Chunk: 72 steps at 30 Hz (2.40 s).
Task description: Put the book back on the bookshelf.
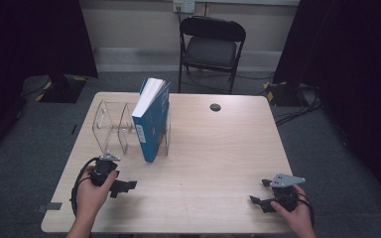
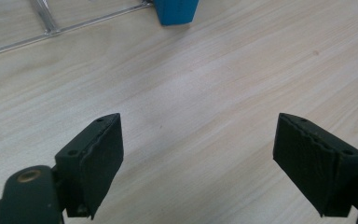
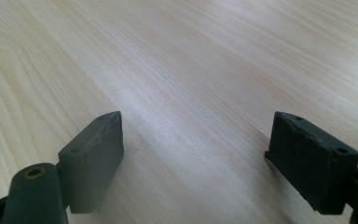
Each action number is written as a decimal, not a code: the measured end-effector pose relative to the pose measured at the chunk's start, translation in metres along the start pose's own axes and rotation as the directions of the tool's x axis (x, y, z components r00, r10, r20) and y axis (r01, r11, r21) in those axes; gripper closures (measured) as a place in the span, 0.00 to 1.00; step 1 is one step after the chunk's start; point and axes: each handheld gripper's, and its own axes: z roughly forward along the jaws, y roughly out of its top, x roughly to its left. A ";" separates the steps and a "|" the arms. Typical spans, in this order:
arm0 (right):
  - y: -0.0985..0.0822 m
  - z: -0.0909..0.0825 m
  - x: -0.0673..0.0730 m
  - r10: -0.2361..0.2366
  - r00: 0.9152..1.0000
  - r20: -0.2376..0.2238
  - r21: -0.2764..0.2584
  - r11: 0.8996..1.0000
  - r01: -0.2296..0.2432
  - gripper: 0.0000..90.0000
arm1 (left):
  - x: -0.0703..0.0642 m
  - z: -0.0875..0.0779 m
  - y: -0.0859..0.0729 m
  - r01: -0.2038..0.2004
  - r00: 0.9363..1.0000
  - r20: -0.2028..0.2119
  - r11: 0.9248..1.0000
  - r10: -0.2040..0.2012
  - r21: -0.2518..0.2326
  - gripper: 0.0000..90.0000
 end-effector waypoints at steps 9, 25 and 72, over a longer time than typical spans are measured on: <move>0.000 0.000 0.000 0.000 1.000 0.000 0.000 1.000 0.000 0.19 | 0.004 0.006 -0.008 0.005 1.000 -0.006 1.000 -0.005 0.008 0.18; 0.000 0.000 0.000 0.000 1.000 -0.001 0.000 1.000 0.000 0.19 | 0.013 0.013 -0.024 0.023 0.999 -0.028 0.999 -0.022 0.039 0.18; 0.000 0.000 0.000 0.001 1.000 -0.001 -0.001 1.000 -0.001 0.19 | 0.019 0.030 -0.056 -0.187 0.977 -0.133 0.971 0.168 -0.149 0.00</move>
